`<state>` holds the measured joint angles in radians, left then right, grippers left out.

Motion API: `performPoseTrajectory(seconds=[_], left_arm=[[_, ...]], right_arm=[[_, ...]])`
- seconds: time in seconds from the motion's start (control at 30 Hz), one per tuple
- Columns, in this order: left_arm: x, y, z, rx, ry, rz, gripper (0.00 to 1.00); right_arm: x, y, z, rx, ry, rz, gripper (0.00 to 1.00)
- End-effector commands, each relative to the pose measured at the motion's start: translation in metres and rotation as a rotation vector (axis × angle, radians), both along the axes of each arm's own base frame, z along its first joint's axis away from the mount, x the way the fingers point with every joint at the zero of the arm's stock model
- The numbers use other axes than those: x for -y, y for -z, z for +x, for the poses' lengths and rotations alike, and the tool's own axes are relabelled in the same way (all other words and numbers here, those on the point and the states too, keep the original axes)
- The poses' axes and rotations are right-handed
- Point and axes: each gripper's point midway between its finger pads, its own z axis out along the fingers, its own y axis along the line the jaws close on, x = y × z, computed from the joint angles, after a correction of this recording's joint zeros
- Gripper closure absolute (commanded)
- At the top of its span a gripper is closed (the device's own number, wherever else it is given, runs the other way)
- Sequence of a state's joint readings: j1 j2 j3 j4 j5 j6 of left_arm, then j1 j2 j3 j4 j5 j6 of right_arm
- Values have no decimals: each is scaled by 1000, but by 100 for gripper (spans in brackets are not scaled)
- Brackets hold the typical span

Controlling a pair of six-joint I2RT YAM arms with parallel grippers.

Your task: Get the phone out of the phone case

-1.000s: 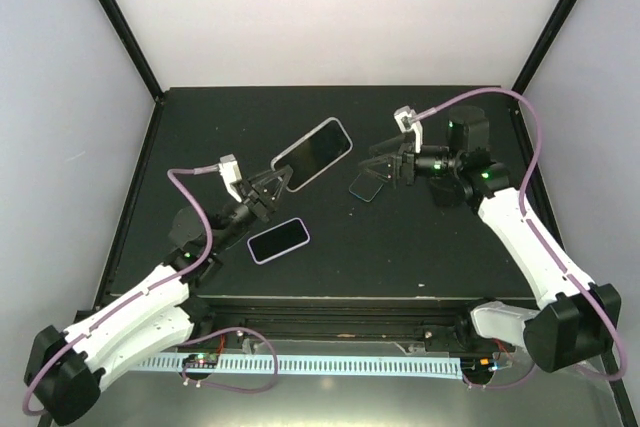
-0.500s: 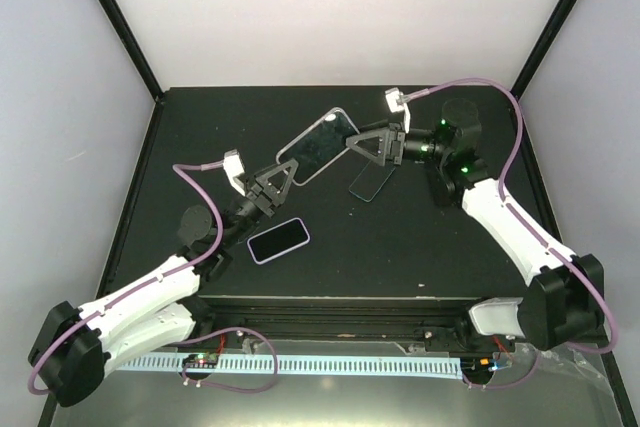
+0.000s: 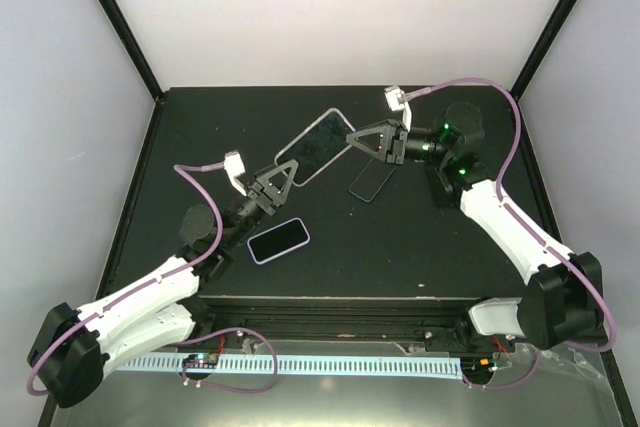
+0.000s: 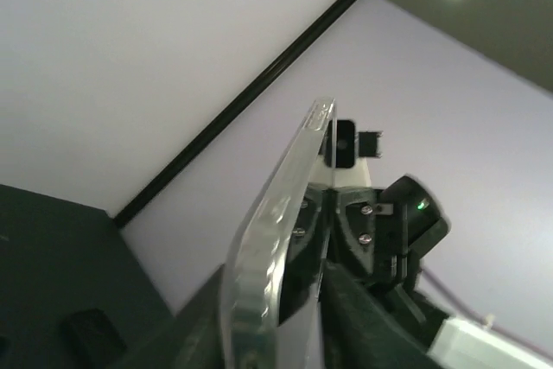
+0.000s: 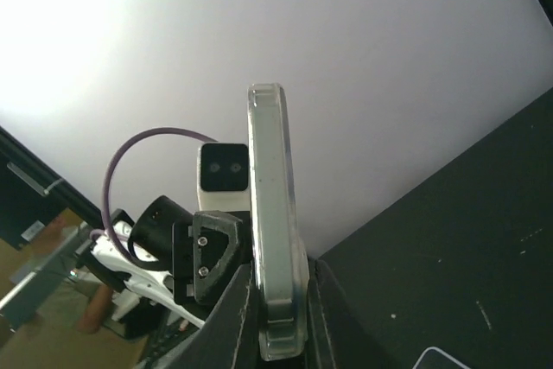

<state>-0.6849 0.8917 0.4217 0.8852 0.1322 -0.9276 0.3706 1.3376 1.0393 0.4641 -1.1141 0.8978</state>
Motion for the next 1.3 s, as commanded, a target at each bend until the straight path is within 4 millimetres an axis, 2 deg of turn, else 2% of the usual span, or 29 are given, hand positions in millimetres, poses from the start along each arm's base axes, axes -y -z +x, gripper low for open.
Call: performPoseTrajectory(seconds=[0.0, 0.13, 0.17, 0.23, 0.37, 0.47, 0.57, 0.7, 0.83, 0.9, 1.07, 1.27], left_arm=[[-5, -6, -6, 16, -18, 26, 66], [-10, 37, -2, -72, -82, 217, 25], [-12, 50, -3, -88, -96, 290, 18], [-16, 72, -5, -97, -116, 433, 10], [-3, 101, -23, -13, -5, 697, 7], [14, 113, -38, 17, 150, 771, 13], [36, 106, -55, 86, 313, 739, 20], [57, 97, -72, 133, 486, 703, 33], [61, 98, -77, 137, 527, 697, 50], [60, 99, -78, 137, 528, 698, 56], [67, 100, -88, 141, 599, 687, 63], [74, 100, -95, 152, 635, 710, 71]], right_arm=[[3, 1, -13, 97, -8, -44, 99], [8, 17, -23, 184, 1, -154, 99], [9, 23, -27, 218, -5, -191, 99], [14, 37, -36, 273, -33, -269, 99], [19, 67, -60, 362, -152, -372, 99], [17, 85, -82, 381, -259, -443, 99], [12, 99, -105, 399, -364, -516, 99], [5, 107, -119, 407, -433, -554, 99], [2, 112, -123, 400, -458, -571, 99], [2, 115, -124, 392, -466, -578, 99], [-1, 118, -121, 353, -477, -581, 99], [-9, 111, -117, 300, -501, -558, 99]])
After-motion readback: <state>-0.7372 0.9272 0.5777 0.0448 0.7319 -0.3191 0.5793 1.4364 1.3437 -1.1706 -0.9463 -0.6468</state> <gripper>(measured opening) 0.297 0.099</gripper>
